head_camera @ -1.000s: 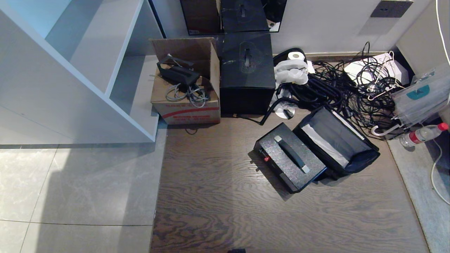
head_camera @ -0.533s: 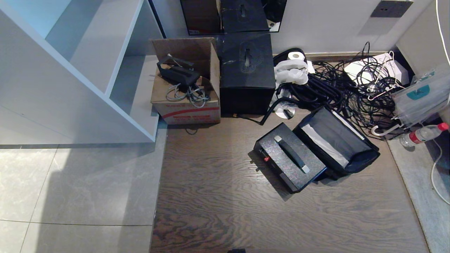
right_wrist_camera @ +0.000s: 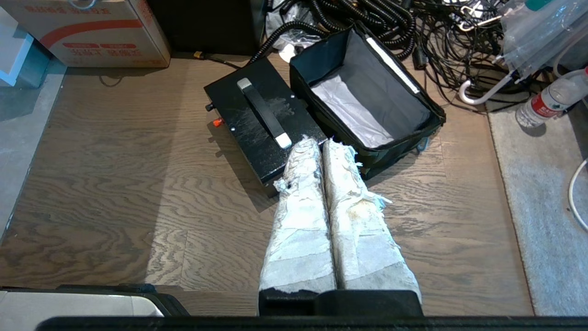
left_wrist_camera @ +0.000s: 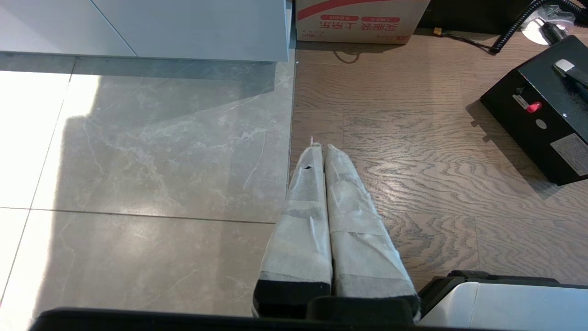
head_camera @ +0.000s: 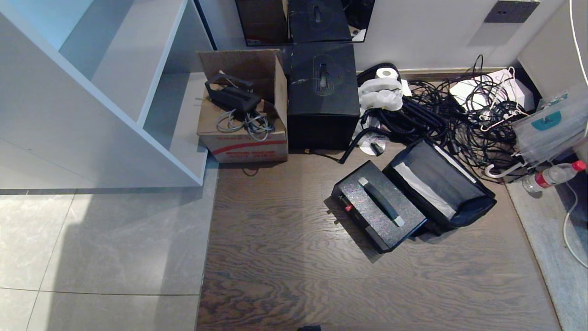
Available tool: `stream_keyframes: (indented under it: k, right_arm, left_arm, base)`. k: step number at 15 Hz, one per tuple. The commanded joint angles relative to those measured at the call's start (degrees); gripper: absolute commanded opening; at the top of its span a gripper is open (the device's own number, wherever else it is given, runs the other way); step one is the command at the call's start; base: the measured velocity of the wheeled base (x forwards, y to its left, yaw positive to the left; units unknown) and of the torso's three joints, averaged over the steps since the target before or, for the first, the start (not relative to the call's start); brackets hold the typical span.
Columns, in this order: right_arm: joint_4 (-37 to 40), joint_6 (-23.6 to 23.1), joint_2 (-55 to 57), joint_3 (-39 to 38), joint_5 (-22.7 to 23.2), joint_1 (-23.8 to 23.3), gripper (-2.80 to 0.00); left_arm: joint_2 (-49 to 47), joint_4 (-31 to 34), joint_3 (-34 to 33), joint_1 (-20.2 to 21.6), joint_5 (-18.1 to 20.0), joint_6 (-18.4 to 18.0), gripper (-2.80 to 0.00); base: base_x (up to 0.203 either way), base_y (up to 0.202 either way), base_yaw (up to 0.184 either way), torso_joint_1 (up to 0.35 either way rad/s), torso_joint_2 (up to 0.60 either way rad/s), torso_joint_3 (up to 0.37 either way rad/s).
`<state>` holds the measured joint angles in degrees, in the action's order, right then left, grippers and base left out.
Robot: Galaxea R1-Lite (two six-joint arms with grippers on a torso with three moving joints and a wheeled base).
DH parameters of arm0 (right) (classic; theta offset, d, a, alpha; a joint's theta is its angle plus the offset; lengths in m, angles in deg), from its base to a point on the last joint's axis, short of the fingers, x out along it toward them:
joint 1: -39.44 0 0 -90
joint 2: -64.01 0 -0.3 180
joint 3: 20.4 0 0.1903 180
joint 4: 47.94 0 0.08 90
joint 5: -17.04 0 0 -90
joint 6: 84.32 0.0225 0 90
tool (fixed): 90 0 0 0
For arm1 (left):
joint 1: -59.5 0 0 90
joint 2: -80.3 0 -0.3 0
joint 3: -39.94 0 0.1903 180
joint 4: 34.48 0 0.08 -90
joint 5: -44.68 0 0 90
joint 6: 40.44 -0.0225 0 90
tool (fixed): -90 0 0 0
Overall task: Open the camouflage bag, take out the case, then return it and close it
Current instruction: Grip the handle again
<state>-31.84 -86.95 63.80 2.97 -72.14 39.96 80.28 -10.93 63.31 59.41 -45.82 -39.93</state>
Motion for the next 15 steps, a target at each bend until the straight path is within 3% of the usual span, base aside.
stream_keyframes:
  k: [1,15]
  right_arm:
    - [-0.1,-0.2,0.3,-2.3,0.1,0.0,-2.8]
    - [0.0,0.0,0.3,-2.3,0.1,0.0,-2.8]
  left_arm:
    - [0.0,0.0,0.0,0.0,0.0,0.0,-2.8]
    - [0.0,0.0,0.0,0.0,0.0,0.0,-2.8]
  base:
    - [0.0,0.0,0.0,0.0,0.0,0.0]
    - [0.0,0.0,0.0,0.0,0.0,0.0]
